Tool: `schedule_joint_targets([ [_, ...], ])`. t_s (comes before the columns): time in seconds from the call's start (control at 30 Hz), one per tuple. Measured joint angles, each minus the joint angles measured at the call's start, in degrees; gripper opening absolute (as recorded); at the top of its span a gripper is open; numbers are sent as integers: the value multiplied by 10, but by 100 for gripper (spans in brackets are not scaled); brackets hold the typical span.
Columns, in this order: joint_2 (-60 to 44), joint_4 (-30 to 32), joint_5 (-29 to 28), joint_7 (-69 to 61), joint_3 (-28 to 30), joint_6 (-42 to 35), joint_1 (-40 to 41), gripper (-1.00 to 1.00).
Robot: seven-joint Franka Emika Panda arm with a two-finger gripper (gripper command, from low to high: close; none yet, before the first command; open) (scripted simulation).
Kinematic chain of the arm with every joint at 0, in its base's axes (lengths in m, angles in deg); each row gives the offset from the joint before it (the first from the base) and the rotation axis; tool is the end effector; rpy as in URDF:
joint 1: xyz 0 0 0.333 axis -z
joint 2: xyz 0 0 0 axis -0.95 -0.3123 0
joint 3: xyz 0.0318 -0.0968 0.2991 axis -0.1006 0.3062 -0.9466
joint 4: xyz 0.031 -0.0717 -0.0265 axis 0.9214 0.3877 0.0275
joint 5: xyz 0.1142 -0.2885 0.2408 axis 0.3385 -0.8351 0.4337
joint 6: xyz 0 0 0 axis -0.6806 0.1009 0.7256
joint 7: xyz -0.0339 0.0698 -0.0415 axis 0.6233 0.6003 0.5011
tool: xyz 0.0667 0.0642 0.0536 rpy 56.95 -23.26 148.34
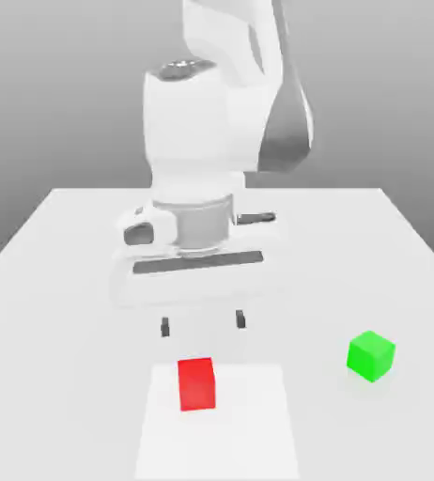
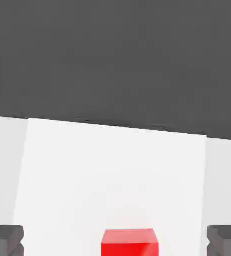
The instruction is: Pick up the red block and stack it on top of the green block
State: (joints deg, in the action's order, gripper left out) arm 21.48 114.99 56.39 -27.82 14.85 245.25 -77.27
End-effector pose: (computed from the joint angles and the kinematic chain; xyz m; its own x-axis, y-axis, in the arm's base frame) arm 0.3784 -0.0295 0.2231 0.7902 -0.6126 0.0145 -0.6122 -0.7903 -0.0269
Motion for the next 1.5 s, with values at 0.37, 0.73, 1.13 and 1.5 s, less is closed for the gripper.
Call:
schedule_joint_targets([
  [0.37, -133, -9, 52, -45, -39, 112, 25, 0],
  [0.73, -140, -9, 52, -45, -46, 117, 31, -100],
  [1.13, -13, 10, -10, -22, -34, 7, 15, -100],
  [1.5, 28, 0, 12, -275, -123, -44, -186, -100],
])
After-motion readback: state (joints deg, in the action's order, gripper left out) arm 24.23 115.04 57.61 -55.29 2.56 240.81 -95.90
